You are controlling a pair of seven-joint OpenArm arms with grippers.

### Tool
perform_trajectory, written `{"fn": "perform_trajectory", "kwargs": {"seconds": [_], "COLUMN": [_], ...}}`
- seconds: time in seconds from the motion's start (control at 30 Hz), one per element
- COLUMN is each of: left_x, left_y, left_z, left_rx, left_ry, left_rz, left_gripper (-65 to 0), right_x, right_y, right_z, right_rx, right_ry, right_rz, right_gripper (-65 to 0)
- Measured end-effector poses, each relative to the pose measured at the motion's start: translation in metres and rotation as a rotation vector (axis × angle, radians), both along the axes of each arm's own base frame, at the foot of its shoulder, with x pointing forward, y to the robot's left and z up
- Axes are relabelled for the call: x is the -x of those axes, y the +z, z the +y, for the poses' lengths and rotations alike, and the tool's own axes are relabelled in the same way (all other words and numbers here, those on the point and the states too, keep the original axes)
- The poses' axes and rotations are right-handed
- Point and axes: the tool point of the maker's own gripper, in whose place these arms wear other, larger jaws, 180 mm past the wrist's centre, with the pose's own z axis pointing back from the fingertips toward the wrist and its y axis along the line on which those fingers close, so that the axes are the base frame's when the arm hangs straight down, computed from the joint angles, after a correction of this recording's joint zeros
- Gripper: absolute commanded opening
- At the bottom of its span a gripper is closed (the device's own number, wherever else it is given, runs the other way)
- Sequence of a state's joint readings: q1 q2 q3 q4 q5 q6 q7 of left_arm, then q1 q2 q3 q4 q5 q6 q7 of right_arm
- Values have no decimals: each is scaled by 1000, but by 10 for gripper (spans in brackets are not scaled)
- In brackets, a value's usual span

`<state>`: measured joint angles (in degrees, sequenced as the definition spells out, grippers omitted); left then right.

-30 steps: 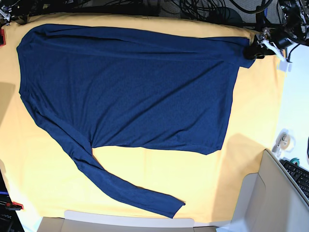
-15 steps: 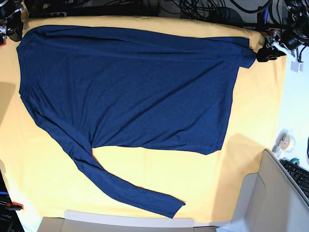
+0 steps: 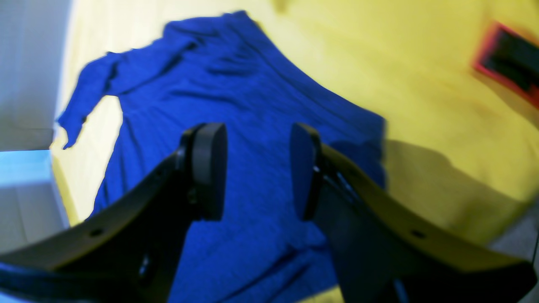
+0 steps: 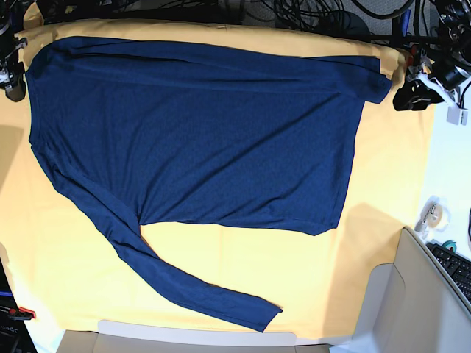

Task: Fold the T-shirt properly
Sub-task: 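Move both grippers down along the shirt sides toward the folded edge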

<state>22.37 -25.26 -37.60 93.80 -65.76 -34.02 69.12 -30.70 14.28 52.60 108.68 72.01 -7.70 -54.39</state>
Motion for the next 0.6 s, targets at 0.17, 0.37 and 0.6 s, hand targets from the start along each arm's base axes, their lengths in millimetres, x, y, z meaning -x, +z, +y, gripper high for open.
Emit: {"fn": "perform_trajectory", "kwargs": {"seconds": [0.17, 0.37, 0.6], "left_x": [-16, -21, -29], "left_y": [11, 25, 34], "left_z": [-3, -16, -31], "left_rx": [-5, -23, -14], "left_ry": [-7, -39, -64], "left_rz": [-51, -97, -144], "left_gripper": [-328, -328, -328], "right_x": [-18, -49, -67], "right_y": [8, -4, -1], "right_z": [-8, 8, 18], "right_rx": [62, 141, 148], "right_ry": [-10, 69, 100], "right_rz": [-25, 24, -2], "right_gripper": [-405, -405, -405]}}
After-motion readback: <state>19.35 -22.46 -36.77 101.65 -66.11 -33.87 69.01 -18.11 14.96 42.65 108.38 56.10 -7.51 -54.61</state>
